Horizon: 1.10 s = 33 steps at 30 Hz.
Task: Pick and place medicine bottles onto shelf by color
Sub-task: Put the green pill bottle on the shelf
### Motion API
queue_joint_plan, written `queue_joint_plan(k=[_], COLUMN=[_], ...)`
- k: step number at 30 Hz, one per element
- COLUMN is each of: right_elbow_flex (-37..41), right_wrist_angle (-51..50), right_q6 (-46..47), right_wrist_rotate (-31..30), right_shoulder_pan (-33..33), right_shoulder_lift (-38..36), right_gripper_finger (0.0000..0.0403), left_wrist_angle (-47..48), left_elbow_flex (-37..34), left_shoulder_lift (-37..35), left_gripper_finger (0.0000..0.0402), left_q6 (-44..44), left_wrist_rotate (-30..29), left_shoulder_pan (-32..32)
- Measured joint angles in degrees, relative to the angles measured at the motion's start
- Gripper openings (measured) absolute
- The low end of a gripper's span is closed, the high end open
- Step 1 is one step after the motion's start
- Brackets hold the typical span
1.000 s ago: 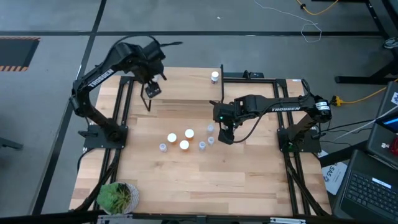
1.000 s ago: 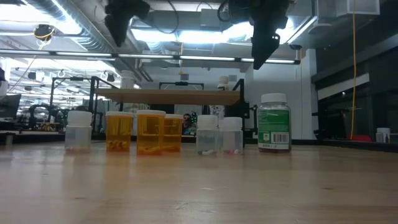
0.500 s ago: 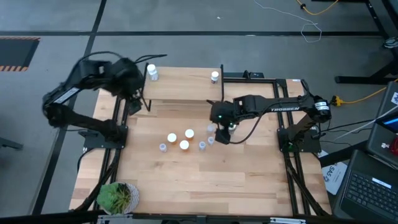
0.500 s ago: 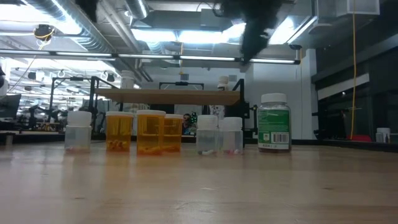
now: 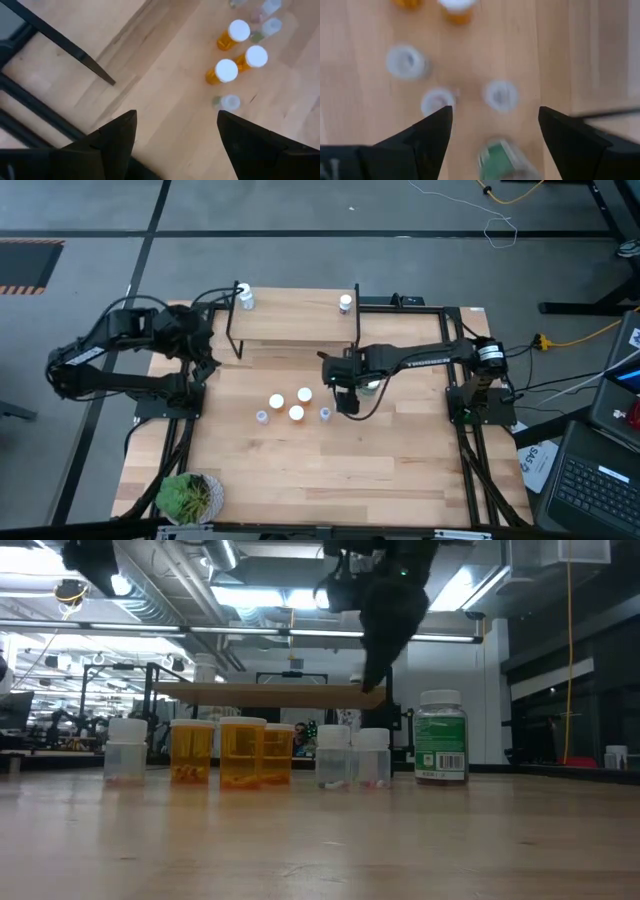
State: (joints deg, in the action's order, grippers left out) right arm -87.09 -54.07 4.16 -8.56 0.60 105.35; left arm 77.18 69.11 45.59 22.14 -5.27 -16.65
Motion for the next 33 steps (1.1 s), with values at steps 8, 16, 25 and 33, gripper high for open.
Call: queue_joint_plan(k=[8, 16, 25, 33], right_elbow_flex=[-3.3, -2.0, 17.4, 26.6], right_wrist_angle=[-19.7, -22.5, -3.7, 9.6], right_q6=[2.7, 6.3, 5.7, 6.0], right_wrist_rotate=[0.0, -3.8, -2.0, -2.1], right_shoulder_pan=[0.0, 0.2, 0.3, 0.3], right_shoulder_lift=[-4.0, -9.7, -23.7, -27.1], right_gripper_finger=[0.0298, 0.0298, 0.0298, 0.0298], left_wrist_angle=[-7.6, -11.4, -11.4, -14.9], left_elbow_flex=[-7.1, -8.8, -8.8, -8.8], left_shoulder_lift=[-0.7, 0.2, 0.3, 0.3], left_gripper_finger=[0.0271, 0.0271, 0.0271, 0.0271], left_q6=[-0.5, -3.2, -3.2, -3.2], left_wrist_rotate=[0.0, 0.0, 0.0, -0.1], left_shoulder_pan=[0.0, 0.0, 0.0, 0.0])
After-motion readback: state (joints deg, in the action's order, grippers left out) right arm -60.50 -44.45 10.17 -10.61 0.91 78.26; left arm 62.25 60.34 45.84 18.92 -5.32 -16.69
